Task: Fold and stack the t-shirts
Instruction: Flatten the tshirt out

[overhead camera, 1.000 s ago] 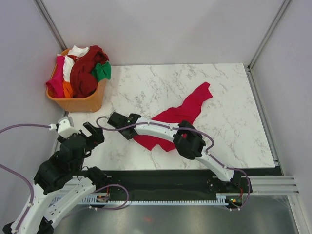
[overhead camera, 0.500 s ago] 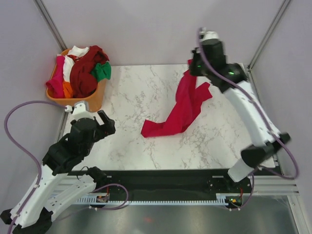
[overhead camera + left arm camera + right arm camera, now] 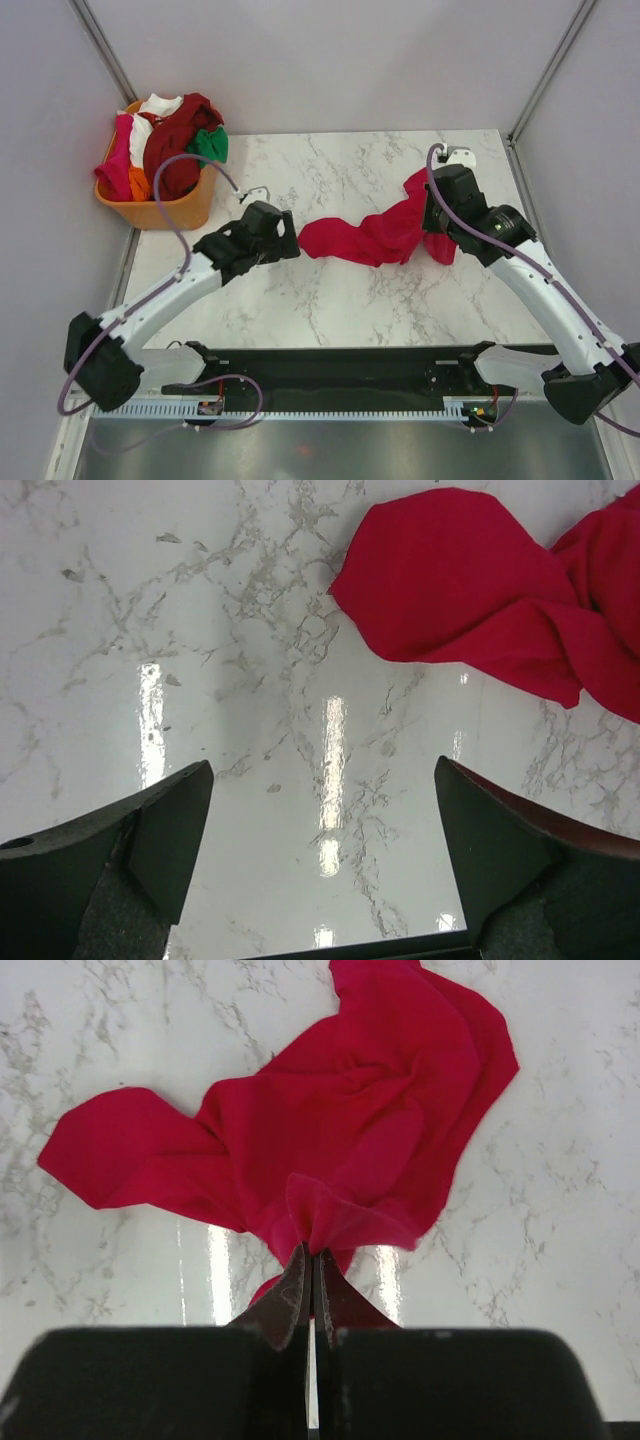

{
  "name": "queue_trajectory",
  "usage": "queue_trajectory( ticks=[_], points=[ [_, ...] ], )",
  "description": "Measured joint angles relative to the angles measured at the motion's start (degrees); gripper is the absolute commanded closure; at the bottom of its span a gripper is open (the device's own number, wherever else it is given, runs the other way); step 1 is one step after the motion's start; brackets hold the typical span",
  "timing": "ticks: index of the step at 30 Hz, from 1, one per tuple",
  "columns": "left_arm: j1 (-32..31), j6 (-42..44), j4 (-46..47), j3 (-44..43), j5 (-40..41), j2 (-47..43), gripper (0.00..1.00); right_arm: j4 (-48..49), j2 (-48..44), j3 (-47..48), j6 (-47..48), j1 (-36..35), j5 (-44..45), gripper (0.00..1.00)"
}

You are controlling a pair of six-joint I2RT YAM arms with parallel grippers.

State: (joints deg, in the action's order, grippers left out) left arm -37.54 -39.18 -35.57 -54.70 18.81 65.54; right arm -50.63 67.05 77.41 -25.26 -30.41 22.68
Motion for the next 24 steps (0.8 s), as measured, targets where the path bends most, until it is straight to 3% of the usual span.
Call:
queue_trajectory(
  ticks=[8, 24],
  points=[
    [0.02, -0.04, 7.06, -9.73, -3.3, 20.9, 0.02, -0.57, -12.9, -9.84, -3.5, 0.0, 4.52, 1.0],
    [1.25, -1.86, 16.37, -9.29, -4.28, 34.07, 0.34, 0.0, -10.78, -11.39, -2.54, 0.09, 5.75, 1.0]
  ],
)
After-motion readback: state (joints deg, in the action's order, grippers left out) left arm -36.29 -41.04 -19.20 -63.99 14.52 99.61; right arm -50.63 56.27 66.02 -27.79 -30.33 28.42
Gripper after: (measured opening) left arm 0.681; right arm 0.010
